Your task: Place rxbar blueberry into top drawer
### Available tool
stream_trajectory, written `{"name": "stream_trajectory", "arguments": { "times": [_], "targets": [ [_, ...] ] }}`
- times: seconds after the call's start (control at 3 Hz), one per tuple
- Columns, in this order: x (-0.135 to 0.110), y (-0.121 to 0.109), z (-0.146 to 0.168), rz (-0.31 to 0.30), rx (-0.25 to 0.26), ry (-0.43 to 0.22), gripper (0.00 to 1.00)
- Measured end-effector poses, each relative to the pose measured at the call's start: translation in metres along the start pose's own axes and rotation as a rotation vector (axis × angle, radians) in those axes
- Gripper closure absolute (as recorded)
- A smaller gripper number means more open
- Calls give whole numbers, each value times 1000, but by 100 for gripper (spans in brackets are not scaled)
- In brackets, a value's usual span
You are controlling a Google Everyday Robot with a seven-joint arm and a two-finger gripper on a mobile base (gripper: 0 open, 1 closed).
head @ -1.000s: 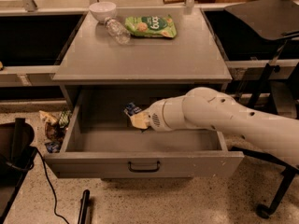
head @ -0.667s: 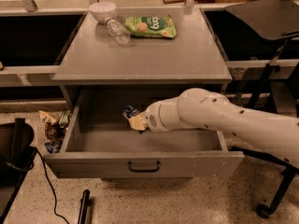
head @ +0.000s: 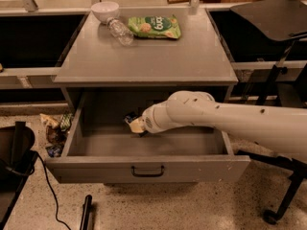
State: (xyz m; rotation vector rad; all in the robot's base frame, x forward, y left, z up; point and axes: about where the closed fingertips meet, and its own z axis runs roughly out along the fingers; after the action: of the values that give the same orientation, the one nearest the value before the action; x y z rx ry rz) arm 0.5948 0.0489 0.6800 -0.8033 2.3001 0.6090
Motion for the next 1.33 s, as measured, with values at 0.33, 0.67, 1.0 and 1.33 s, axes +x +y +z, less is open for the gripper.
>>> {"name": "stream_trajectory", "arguments": {
  "times": [0.33, 0.67, 1.0, 1.33],
  "targets": [
    [-11, 5, 23, -4, -11, 23, 58],
    [-12, 7, 24, -7, -14, 24, 35],
    [-12, 7, 24, -7, -14, 24, 11],
    [-1, 2, 19, 20, -25, -1, 0]
  ]
}}
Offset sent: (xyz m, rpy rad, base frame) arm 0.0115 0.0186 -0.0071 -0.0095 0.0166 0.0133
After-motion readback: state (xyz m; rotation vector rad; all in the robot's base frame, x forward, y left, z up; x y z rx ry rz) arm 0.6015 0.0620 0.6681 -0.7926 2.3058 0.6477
